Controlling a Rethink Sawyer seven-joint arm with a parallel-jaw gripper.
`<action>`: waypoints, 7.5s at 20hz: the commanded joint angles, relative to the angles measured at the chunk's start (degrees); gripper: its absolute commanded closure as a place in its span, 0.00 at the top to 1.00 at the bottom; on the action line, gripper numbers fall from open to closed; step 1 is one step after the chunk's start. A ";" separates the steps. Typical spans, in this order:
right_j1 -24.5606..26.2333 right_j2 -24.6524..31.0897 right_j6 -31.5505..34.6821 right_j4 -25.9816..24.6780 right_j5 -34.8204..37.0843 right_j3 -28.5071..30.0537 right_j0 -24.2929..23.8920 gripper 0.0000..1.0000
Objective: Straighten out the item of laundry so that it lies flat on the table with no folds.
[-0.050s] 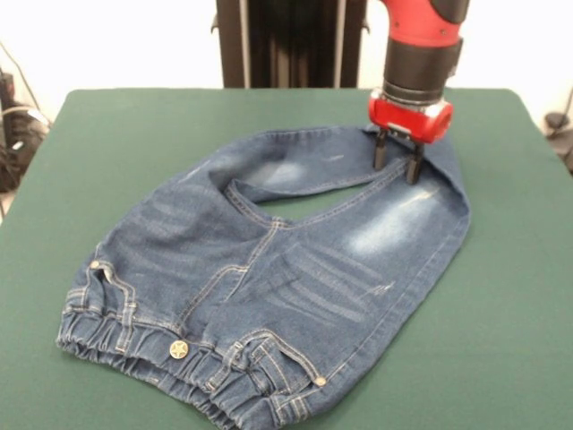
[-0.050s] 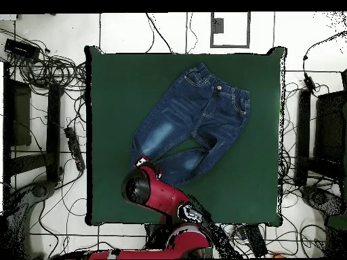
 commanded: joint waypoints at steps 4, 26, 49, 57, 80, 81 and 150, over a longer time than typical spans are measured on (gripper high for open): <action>-0.90 6.20 18.09 10.72 4.40 -3.87 5.61 1.00; -3.43 5.34 15.14 16.84 11.01 -4.64 7.45 1.00; -19.88 -1.62 9.19 13.03 33.97 -0.29 7.09 1.00; -18.97 -1.59 3.09 8.59 31.72 0.88 2.23 1.00; -3.48 29.32 10.50 -13.78 3.32 1.72 -21.06 1.00; -3.41 30.25 11.12 -14.35 3.15 1.89 -21.54 1.00; 13.23 31.62 6.67 -34.58 -1.57 -3.79 -31.80 1.00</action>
